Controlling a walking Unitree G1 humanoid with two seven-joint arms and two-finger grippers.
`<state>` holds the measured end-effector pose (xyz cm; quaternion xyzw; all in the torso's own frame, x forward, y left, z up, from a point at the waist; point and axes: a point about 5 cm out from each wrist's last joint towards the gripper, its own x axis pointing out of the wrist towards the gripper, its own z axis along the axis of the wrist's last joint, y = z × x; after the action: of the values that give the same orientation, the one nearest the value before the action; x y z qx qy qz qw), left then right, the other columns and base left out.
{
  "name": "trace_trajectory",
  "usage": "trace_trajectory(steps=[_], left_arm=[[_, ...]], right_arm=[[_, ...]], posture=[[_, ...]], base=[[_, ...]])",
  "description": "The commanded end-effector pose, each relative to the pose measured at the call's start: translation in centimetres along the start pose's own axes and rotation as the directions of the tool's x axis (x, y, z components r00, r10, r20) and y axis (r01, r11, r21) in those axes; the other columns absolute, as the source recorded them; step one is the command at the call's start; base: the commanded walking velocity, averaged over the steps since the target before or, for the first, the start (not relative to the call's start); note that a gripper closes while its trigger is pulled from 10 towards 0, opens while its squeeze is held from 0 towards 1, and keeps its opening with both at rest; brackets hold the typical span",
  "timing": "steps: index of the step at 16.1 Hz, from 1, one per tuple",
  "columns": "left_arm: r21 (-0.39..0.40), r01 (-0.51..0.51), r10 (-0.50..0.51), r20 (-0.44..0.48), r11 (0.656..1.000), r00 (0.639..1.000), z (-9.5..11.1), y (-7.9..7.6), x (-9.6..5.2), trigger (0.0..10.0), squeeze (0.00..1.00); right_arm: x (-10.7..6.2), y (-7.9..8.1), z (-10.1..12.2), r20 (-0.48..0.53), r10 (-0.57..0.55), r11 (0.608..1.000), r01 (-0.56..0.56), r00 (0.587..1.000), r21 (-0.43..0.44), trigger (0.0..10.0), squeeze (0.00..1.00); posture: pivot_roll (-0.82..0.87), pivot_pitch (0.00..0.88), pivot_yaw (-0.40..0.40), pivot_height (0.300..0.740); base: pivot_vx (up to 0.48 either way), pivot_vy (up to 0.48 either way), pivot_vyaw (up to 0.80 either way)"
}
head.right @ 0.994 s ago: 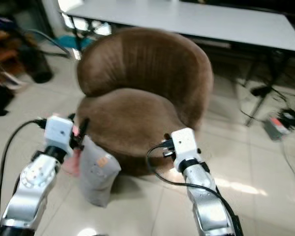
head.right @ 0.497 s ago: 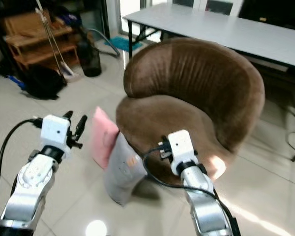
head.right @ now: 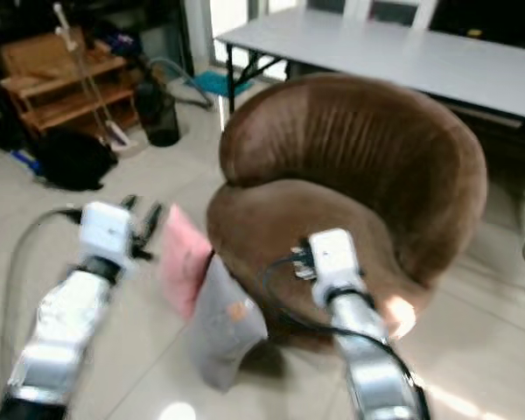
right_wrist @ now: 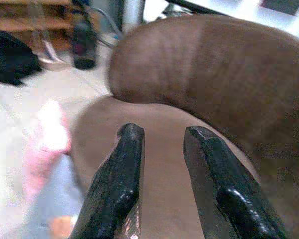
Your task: Move the pillow to the sofa from floor
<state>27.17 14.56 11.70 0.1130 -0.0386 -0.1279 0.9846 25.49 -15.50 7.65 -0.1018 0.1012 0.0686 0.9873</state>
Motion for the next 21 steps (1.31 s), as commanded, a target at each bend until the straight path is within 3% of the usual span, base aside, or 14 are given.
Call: trace_trajectory(steps=[1,4,17,21], left_arm=[[0.025,-0.022,0.022,0.000,0.999,1.000,0.07,1.02,-0.23,10.0,0.00],[0.004,-0.031,0.031,-0.003,1.000,1.000,-0.09,1.04,-0.28,10.0,0.00],[0.011,-0.049,0.049,-0.021,0.999,0.999,-0.25,1.14,-0.21,10.0,0.00],[-0.010,-0.053,0.053,-0.008,0.999,0.999,-0.10,1.16,-0.30,10.0,0.00]], right_arm=[[0.27,0.55,0.69,0.031,0.022,0.999,-0.022,0.999,0.023,10.0,0.00],[0.10,1.09,0.33,0.003,0.074,0.997,-0.074,0.997,0.018,10.0,0.00],[-0.29,1.11,0.80,0.025,0.093,0.995,-0.094,0.995,0.031,10.0,0.00],[-0.23,1.06,1.06,0.031,0.090,0.996,-0.091,0.995,0.024,10.0,0.00]], posture=[[-0.04,0.006,0.002,0.740],[-0.04,0.012,0.003,0.740],[-0.05,0.030,-0.002,0.615],[-0.05,0.034,-0.007,0.610]], base=[[0.307,0.000,0.00],[0.204,0.000,0.00],[0.000,0.000,0.00],[0.000,0.000,0.00]])
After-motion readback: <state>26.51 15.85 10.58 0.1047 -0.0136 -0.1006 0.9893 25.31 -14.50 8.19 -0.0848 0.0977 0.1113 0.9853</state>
